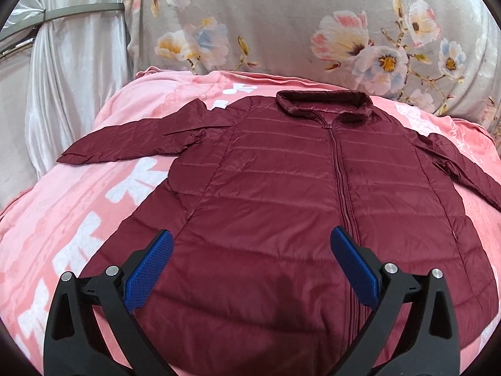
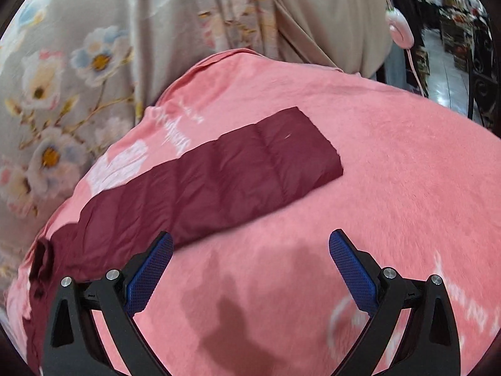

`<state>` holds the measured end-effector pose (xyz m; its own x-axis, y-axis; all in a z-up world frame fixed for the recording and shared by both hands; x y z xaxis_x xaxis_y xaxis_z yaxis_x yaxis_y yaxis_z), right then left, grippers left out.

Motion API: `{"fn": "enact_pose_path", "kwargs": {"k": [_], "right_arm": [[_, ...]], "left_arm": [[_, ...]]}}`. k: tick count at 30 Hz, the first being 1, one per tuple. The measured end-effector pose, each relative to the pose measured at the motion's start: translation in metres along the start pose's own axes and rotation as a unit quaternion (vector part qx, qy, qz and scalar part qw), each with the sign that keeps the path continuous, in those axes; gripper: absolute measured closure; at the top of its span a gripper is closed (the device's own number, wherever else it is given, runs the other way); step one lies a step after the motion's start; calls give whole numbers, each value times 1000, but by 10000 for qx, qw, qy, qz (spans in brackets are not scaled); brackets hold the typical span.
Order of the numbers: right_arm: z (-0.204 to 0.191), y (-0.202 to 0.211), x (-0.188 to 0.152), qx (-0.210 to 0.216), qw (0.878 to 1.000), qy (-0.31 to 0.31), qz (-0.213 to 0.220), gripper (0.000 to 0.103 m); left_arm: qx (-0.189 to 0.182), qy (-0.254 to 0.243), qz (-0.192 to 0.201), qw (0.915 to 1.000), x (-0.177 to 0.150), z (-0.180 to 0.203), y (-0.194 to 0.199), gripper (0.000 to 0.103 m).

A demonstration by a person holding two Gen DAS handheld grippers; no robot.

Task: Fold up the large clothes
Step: 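Grasp the cuff of the sleeve nearest the right tool with the right tool, then lift the sleeve with the right tool and fold it across the jacket body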

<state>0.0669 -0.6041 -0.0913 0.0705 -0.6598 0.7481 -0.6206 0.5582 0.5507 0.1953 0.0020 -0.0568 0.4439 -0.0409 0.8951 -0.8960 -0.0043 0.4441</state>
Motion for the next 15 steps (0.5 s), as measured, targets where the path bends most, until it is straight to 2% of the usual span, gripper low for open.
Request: {"fn": "enact_pose_path", "kwargs": {"k": [4,7,8,9,10,12,14,15], "right_arm": [[20,-25,7,-76,9987,-494,-123,5],[32,-39,10,-54,9956,-921,-151,12],[34,-39,11,-60,9952,-970,-90,20],[34,-42,15,-50,9949,-1005,-12,35],[32,-45,17,8,9948,-1016,-6,44],[25,-54,21,83,9946,-1034,-83,76],[9,-56,27,233,9949,-985,-18,90],[-3,-54,30,329,9953,-914,59,93]], "left_arm": [[-19,-34,-23,10000,3,2,-14,5],[36,-52,-49,10000,4,1,-24,5],[50,-55,-51,10000,5,0,-27,5],[64,-58,-50,9999,5,-1,-29,5],[71,-64,-49,9999,6,-1,-32,5],[96,-72,-52,9999,6,-2,-37,5],[105,-72,-56,9999,7,-4,-40,5],[108,-71,-59,9999,8,-4,-41,5]]}}
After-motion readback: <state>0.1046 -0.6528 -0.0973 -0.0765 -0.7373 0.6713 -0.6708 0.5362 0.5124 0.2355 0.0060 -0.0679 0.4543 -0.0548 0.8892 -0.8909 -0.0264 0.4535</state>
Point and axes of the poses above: each gripper's, at about its wrist camera, not at the fingertips, and y roughly against the way its jaws point, z to its right, x to its top, the point moved 7 cm from there along -y, roughly the way its jaws point, and after that the axes turned 10 degrees about z, right-handed, at the moved point
